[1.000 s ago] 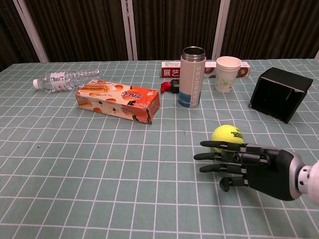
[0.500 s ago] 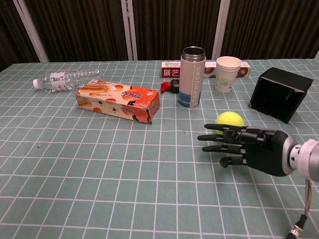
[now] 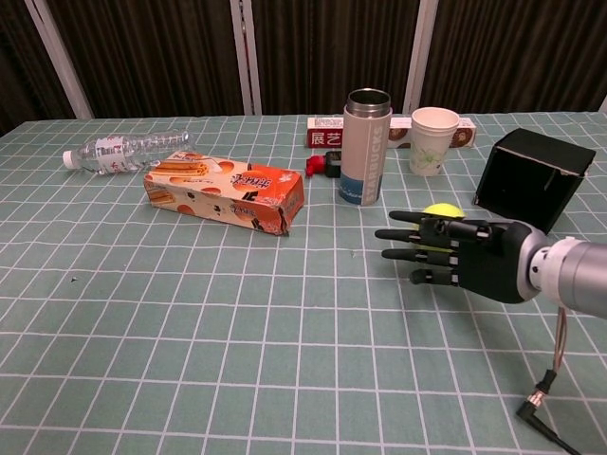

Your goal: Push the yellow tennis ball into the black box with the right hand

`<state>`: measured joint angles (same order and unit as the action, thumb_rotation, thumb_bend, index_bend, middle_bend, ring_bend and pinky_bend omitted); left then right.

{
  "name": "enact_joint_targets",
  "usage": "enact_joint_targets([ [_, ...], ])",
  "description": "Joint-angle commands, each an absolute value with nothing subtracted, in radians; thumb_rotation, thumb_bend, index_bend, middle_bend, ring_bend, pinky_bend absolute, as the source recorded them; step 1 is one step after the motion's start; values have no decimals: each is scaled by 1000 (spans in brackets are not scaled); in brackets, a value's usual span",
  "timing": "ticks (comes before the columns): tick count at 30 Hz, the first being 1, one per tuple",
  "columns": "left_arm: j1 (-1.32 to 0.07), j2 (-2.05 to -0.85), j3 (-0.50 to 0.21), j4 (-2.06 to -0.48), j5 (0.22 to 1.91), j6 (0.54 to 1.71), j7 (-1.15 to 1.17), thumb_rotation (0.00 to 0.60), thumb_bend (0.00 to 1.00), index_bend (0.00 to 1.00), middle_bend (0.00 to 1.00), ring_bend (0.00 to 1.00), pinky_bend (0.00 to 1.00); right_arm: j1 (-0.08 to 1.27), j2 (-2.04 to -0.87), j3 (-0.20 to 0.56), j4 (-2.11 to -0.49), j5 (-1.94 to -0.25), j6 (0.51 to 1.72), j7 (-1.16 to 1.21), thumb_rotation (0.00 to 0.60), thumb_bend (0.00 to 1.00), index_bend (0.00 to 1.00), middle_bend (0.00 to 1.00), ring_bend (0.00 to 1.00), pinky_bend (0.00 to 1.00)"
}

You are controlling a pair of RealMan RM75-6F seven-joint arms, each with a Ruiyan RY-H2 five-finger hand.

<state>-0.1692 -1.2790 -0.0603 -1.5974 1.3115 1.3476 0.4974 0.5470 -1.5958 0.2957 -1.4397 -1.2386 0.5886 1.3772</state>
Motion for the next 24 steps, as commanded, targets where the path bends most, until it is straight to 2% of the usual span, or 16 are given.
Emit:
enact_joint_targets([
  [1, -171, -1279, -61, -1596, 1306, 1347, 497, 600, 116, 0, 0, 0, 0, 563, -1632, 313, -1394, -1235, 585, 1370, 600, 729, 153, 284, 297, 578],
  [4, -174, -1279, -62, -1592, 1297, 1340, 496, 600, 115, 0, 0, 0, 0, 567, -1652, 322, -1369, -1241, 600, 1361, 600, 728, 135, 283, 277, 505],
  [10, -180, -1277, -63, -1585, 1280, 1328, 491, 600, 116, 0, 0, 0, 0, 587, -1678, 354, -1311, -1249, 598, 1383, 600, 728, 90, 255, 239, 437],
  [17, -182, -1280, -64, -1580, 1266, 1329, 494, 600, 116, 0, 0, 0, 0, 607, -1682, 363, -1239, -1291, 588, 1422, 600, 728, 90, 250, 232, 421],
  [24, -189, -1289, -64, -1578, 1252, 1324, 512, 600, 116, 0, 0, 0, 0, 623, -1656, 334, -1179, -1347, 558, 1465, 600, 728, 90, 250, 232, 421],
])
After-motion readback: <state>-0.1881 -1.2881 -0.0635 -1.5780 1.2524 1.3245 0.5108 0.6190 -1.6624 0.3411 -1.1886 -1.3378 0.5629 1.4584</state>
